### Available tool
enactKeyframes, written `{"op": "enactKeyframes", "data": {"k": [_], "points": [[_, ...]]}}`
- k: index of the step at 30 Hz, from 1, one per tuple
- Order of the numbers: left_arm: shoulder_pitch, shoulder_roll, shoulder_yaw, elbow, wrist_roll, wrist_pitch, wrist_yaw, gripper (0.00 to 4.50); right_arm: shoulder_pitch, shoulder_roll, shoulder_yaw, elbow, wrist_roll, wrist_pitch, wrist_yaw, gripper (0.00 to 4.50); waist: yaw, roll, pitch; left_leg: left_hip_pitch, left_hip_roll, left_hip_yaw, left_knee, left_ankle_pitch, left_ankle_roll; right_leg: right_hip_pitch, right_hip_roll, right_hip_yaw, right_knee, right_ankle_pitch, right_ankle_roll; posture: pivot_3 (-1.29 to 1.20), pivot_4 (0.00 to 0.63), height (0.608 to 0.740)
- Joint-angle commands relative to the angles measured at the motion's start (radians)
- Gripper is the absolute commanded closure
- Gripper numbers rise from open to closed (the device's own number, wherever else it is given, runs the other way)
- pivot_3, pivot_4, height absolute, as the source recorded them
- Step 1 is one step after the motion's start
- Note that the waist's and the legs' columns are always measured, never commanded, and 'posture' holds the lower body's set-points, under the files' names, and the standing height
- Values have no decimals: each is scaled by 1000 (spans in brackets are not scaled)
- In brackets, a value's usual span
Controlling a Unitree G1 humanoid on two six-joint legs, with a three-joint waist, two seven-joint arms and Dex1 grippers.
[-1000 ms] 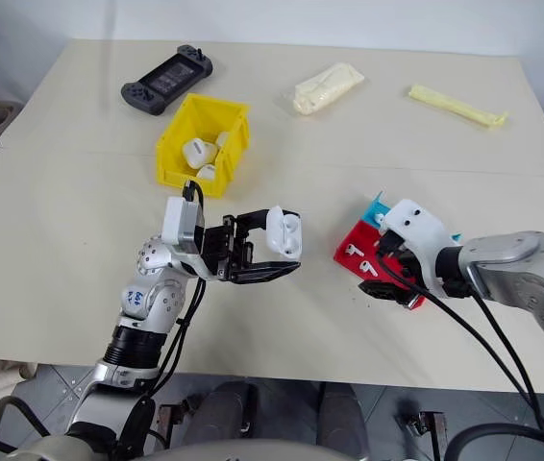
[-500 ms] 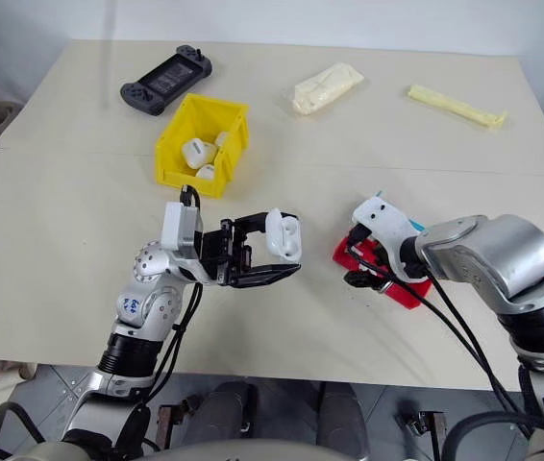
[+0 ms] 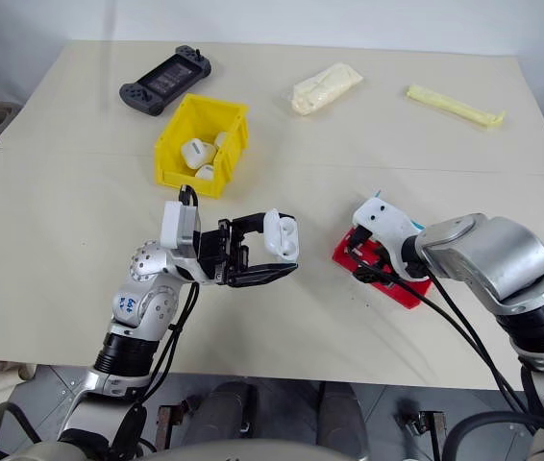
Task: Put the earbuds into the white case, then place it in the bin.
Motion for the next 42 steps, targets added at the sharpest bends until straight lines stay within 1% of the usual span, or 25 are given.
{"op": "enactKeyframes", "data": {"k": [1,2,5,10,18,21,24,26,29,31,33,34,35,36,37,39,40,42], "points": [[-7,-1,7,-38,-19,-3,6,1676,11,-14,18,-18,-16,0,17,1248,0,0,0,0,0,0,0,0,0,0,0,0,0,0,0,0,150,740],[-8,-2,7,-37,-19,-3,7,1676,13,-12,18,-19,-20,0,18,1248,0,0,0,0,0,0,0,0,0,0,0,0,0,0,0,0,150,740],[-9,-3,8,-36,-19,-3,6,1676,17,-14,24,-24,-30,-4,20,1837,0,0,0,0,0,0,0,0,0,0,0,0,0,0,0,0,150,740],[-12,-4,9,-33,-19,-3,5,1676,22,-16,25,-33,-42,-3,27,3434,0,0,0,0,0,0,0,0,0,0,0,0,0,0,0,0,150,740],[-18,-3,10,-29,-18,-3,3,1676,24,-13,26,-42,-52,-6,30,3434,1,0,0,0,0,0,0,0,0,0,0,0,0,0,0,0,150,740],[-17,-2,10,-31,-19,-2,2,1676,27,-9,25,-44,-53,-7,29,3956,1,0,0,0,0,0,0,0,0,0,0,0,0,0,0,0,150,740],[-12,3,11,-35,-27,8,-2,1676,31,3,15,-52,-53,-2,19,3986,1,0,0,0,0,0,0,0,0,0,0,0,0,0,0,0,150,740],[-10,2,8,-35,-33,25,0,1676,37,-4,-16,-68,-45,11,18,3986,1,0,0,0,0,0,0,0,0,0,0,0,0,0,0,0,150,740],[-15,-1,0,-27,-35,31,-17,1676,55,-41,-106,-112,-23,29,30,3986,4,0,0,0,0,0,0,0,0,0,0,0,0,0,0,0,150,740],[-22,-6,-1,-15,-35,30,-25,1676,86,-49,-207,-147,6,37,49,3986,4,0,0,0,0,0,0,0,0,0,0,0,0,0,0,0,150,740],[-24,-4,6,-9,-39,32,-33,1676,111,-40,-282,-179,31,39,58,3986,3,0,0,-1,0,0,0,0,0,0,0,0,-1,0,0,0,150,740],[-34,-16,6,3,-32,35,-13,1676,182,-23,-397,-212,68,-68,123,3986,3,0,0,-1,0,0,0,0,0,0,0,0,-1,0,0,0,150,740],[-40,-19,12,9,-30,39,-3,1676,229,-5,-475,-242,96,-141,163,3986,6,0,0,-1,0,0,-1,0,0,0,0,0,-1,0,0,0,150,740],[-44,-22,16,11,-38,50,1,1676,307,32,-568,-275,109,-259,210,3986,8,-1,0,0,0,0,-1,0,0,0,1,-1,-2,0,0,0,150,740],[-45,-20,21,10,-47,60,-1,1676,360,58,-624,-299,117,-339,235,3986,7,-1,0,0,0,0,-2,0,0,1,1,-1,-2,0,0,0,150,740],[-45,-10,18,5,-57,82,-16,1676,454,152,-709,-326,130,-494,260,3986,6,-1,1,0,0,1,-2,0,0,1,0,0,-2,1,1,0,150,740],[-44,-4,21,2,-61,89,-22,1676,477,181,-724,-336,140,-535,263,3986,5,-2,1,0,0,1,-1,0,0,1,0,0,-2,1,1,0,150,740],[-50,-9,20,6,-77,101,-37,1676,522,312,-780,-341,215,-648,257,3986,1,-1,1,1,0,2,-1,0,0,1,0,1,-1,1,2,0,150,740]]}}
